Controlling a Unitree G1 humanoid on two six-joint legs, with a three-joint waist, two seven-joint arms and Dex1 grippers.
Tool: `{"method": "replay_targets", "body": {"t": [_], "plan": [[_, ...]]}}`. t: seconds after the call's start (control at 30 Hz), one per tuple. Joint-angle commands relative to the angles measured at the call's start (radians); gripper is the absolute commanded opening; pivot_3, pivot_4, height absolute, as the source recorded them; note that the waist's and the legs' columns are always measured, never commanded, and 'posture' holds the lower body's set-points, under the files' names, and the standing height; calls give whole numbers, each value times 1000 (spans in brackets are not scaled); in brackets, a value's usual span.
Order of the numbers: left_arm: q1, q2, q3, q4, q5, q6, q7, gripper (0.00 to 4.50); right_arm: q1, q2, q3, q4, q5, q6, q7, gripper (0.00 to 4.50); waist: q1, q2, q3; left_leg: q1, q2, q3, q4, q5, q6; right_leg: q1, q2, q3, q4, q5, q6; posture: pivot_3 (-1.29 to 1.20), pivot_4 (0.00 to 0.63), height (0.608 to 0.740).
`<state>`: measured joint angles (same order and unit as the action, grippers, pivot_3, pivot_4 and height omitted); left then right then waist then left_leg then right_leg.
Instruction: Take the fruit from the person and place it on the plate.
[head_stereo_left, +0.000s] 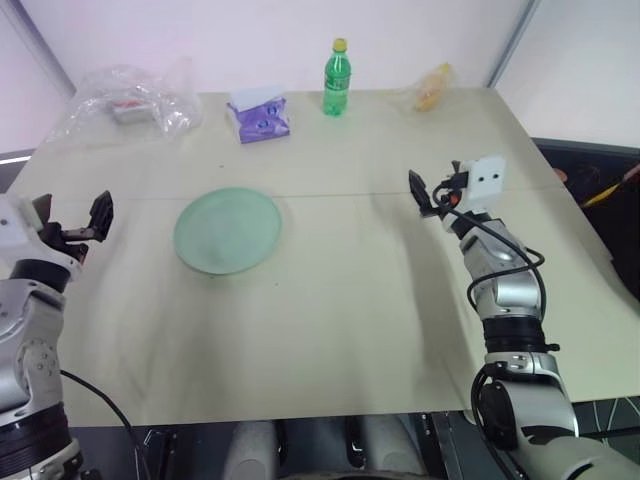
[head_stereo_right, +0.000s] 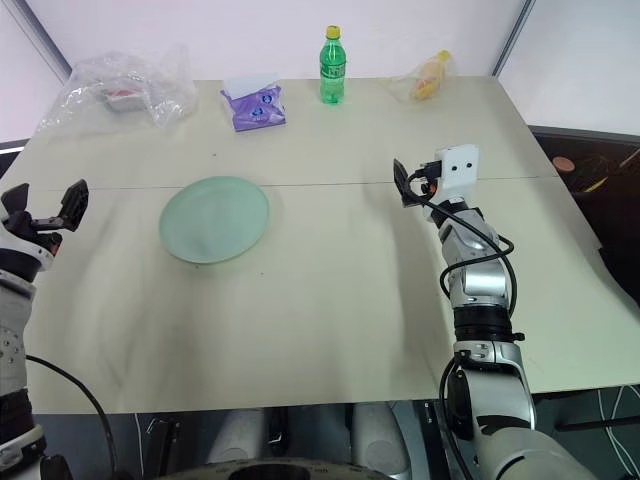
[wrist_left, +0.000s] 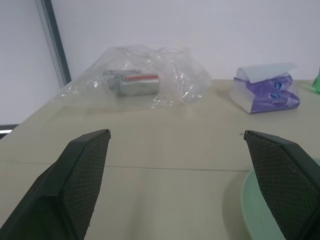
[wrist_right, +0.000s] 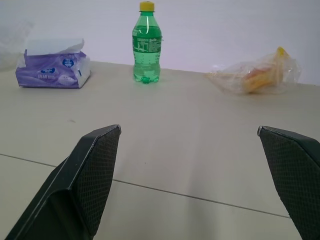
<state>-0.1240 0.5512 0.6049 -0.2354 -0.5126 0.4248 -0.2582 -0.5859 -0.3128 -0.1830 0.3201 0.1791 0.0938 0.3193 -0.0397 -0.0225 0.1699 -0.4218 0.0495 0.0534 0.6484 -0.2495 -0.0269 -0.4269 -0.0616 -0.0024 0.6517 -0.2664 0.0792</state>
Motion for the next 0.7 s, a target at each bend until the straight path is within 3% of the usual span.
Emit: {"method": "replay_targets", "body": {"t": [0.03, 0.7], "plan": [[-15, 7, 10, -24, -18, -10, -9, 4500, -5, -4, -5, -34, 6, -18, -3, 4469, 0, 0, 0, 0, 0, 0, 0, 0, 0, 0, 0, 0, 0, 0, 0, 0, 150, 740], [-14, 3, 14, -24, -7, -29, 2, 4500, -3, -10, -6, -32, 4, -17, -3, 4469, 0, 0, 0, 0, 0, 0, 0, 0, 0, 0, 0, 0, 1, 0, 0, 0, 150, 740]]}}
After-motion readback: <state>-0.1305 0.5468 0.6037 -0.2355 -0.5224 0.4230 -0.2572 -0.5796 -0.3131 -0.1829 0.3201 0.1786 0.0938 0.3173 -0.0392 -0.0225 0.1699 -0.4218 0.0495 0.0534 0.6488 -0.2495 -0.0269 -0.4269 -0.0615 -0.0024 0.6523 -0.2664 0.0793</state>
